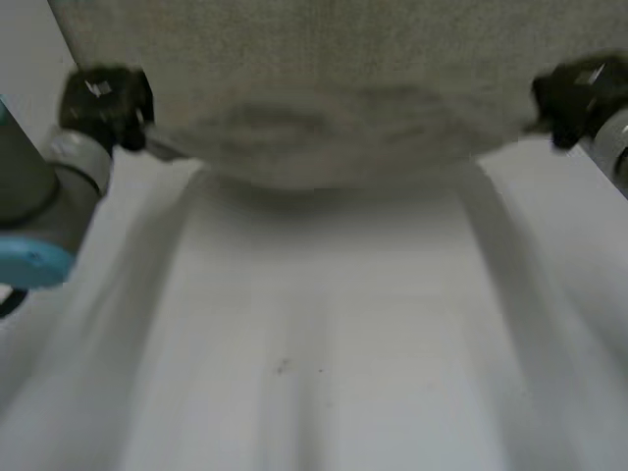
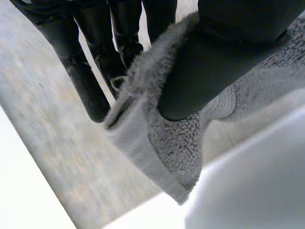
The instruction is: Fold the towel.
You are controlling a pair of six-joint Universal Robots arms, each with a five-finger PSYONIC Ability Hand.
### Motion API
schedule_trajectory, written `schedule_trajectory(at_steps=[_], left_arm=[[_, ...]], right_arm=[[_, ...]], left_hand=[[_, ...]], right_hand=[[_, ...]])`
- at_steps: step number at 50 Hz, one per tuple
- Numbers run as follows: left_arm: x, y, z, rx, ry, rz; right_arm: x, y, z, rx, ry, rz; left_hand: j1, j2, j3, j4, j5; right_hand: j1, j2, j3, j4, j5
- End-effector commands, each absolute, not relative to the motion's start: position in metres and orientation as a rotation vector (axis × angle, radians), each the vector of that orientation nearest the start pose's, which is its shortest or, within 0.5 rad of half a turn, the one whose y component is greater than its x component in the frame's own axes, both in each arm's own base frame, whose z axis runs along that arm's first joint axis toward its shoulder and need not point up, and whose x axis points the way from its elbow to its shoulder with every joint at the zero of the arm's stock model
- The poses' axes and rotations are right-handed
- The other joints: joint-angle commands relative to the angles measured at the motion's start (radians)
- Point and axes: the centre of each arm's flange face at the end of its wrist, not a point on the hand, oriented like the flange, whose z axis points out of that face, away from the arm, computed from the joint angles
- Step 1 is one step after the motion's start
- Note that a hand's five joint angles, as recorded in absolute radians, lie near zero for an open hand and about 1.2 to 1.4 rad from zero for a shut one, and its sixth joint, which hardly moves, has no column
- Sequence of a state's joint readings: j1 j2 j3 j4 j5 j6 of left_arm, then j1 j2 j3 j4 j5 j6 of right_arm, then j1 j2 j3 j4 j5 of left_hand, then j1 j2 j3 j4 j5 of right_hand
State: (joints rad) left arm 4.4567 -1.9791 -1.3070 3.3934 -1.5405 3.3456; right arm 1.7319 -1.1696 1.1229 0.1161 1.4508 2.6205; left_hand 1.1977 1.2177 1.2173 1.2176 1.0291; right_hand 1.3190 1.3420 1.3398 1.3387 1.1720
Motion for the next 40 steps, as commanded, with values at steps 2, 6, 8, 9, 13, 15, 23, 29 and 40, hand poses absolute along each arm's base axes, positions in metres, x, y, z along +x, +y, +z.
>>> schedule_trajectory(at_steps=[2,6,8,9,13,15,23,29,40], left_arm=[[-0.236,-0.357,0.173,0.792,2.068,-2.139],[-0.232,-0.346,0.131,0.899,2.118,-1.979],[-0.23,-0.341,0.126,0.915,2.132,-1.949],[-0.225,-0.337,0.122,0.914,2.151,-1.92],[-0.212,-0.331,0.134,0.877,2.146,-1.914],[-0.198,-0.322,0.157,0.825,2.11,-1.934],[-0.183,-0.271,0.2,0.838,2.118,-1.935],[-0.173,-0.227,0.208,0.945,2.216,-1.861],[-0.186,-0.273,0.194,1.113,2.134,-1.812]], right_arm=[[0.21,-0.367,0.181,-1.123,2.393,-1.996],[0.208,-0.357,0.146,-1.239,2.469,-1.861],[0.207,-0.352,0.145,-1.272,2.478,-1.84],[0.207,-0.352,0.145,-1.272,2.478,-1.84],[0.2,-0.333,0.18,-1.266,2.463,-1.895],[0.197,-0.323,0.196,-1.262,2.452,-1.924],[0.181,-0.271,0.241,-1.314,2.505,-1.827],[0.149,-0.243,0.252,-1.564,2.609,-1.66],[0.156,-0.297,0.223,-1.498,2.564,-1.655]], left_hand=[[0.199,0.179,0.179,0.179,0.193],[0.199,0.179,0.179,0.179,0.193],[0.199,0.179,0.179,0.179,0.193],[0.199,0.179,0.179,0.179,0.193],[0.199,0.179,0.179,0.179,0.193],[0.199,0.179,0.179,0.179,0.193],[0.199,0.179,0.179,0.179,0.193],[0.199,0.179,0.179,0.179,0.193],[0.199,0.179,0.179,0.179,0.193]], right_hand=[[0.077,0.054,0.056,0.058,0.05],[0.077,0.054,0.056,0.058,0.05],[0.077,0.054,0.056,0.058,0.05],[0.077,0.054,0.056,0.058,0.05],[0.077,0.054,0.056,0.058,0.05],[0.077,0.054,0.056,0.058,0.05],[0.077,0.054,0.056,0.058,0.05],[0.077,0.054,0.056,0.058,0.05],[0.077,0.054,0.056,0.058,0.05]])
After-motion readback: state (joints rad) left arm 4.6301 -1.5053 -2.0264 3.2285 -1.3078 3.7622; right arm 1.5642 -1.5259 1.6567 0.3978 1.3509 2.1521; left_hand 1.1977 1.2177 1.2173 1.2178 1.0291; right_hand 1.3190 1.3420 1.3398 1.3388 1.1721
